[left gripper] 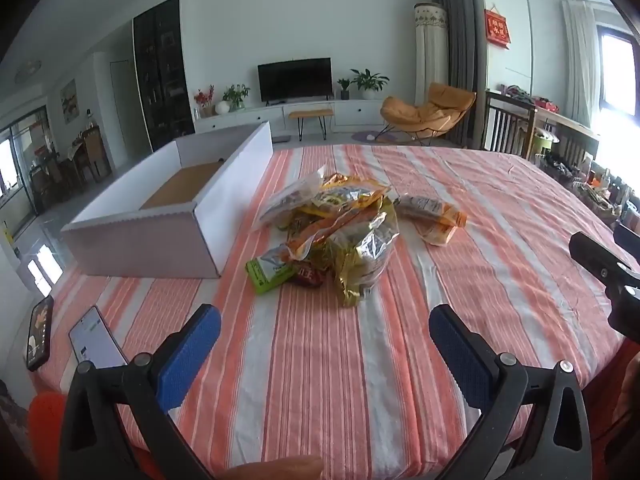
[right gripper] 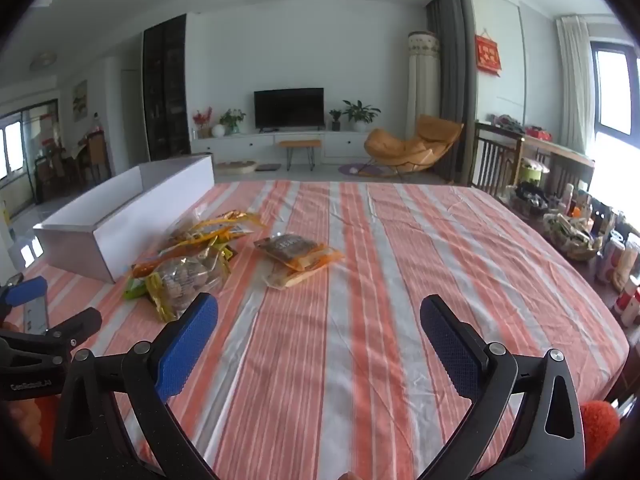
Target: Organize snacks
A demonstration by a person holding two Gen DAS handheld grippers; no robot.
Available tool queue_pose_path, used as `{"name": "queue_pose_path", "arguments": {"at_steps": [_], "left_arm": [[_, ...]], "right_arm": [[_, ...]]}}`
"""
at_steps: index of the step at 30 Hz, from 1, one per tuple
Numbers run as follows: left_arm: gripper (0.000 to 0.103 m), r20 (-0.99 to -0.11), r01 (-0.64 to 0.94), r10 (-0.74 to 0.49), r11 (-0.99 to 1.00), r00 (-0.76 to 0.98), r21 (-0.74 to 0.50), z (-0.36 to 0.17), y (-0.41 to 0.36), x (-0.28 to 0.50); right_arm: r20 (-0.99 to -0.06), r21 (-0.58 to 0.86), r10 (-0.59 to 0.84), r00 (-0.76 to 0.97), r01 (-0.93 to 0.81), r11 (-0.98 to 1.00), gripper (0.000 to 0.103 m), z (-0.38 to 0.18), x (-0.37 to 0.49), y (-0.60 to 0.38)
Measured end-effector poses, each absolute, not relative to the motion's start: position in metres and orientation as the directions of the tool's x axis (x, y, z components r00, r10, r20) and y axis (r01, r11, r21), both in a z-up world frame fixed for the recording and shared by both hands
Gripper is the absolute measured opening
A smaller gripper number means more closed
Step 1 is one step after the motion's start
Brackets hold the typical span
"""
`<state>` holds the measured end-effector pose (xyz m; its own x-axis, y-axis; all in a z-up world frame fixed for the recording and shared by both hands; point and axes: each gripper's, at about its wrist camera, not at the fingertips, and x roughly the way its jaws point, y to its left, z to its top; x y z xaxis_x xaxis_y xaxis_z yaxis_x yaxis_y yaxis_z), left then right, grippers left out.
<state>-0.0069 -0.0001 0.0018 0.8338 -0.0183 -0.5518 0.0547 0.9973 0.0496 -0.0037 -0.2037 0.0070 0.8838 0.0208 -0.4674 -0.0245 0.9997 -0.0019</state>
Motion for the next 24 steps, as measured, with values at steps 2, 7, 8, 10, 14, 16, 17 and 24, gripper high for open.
{"name": "queue_pose_path", "arguments": {"at_steps": [2, 7, 8, 10, 14, 16, 17, 24], "left_arm": [[0.103, -0.579, 0.054, -0.026, 0.998, 0.815, 0.03, -0.01, 0.004, -0.002], [0.103, -0.62, 0.046, -0.009, 0.998, 0.784, 0.043, -0.019, 0.006, 0.012], [0.103, -0.626, 0.043, -0.005, 0.998, 0.78, 0.045, -0.019, 0.006, 0.014], [0.103, -0.635, 0.036, -0.001, 0.998, 0.772, 0.043, -0.018, 0.008, 0.016], [0.103, -0.641, 0.027, 0.004, 0.999, 0.768, 0.039, -0.018, 0.012, 0.017], [0.103, -0.643, 0.023, 0.008, 0.999, 0.766, 0.04, -0.018, 0.012, 0.017], [0.103, -0.645, 0.022, 0.009, 0.999, 0.764, 0.04, -0.018, 0.012, 0.017], [0.103, -0.652, 0.017, 0.022, 0.998, 0.757, 0.053, -0.02, 0.011, 0.018]], "right_arm": [[-0.467, 0.004, 0.026, 0.884, -0.027, 1.0, 0.102, 0.007, -0.003, -0.203], [-0.467, -0.002, 0.031, 0.884, -0.037, 0.999, 0.102, 0.007, -0.003, -0.2], [-0.466, -0.003, 0.032, 0.884, -0.038, 0.999, 0.102, 0.006, -0.003, -0.201], [-0.468, -0.005, 0.034, 0.883, -0.041, 0.999, 0.102, 0.0, -0.002, -0.201], [-0.479, -0.028, 0.027, 0.878, -0.046, 0.999, 0.102, 0.002, 0.001, -0.192], [-0.477, -0.028, 0.029, 0.878, -0.048, 0.998, 0.102, 0.002, 0.0, -0.193], [-0.477, -0.029, 0.029, 0.878, -0.049, 0.998, 0.102, 0.002, 0.0, -0.193], [-0.48, -0.033, 0.03, 0.877, -0.053, 0.998, 0.102, 0.001, -0.001, -0.192]]}}
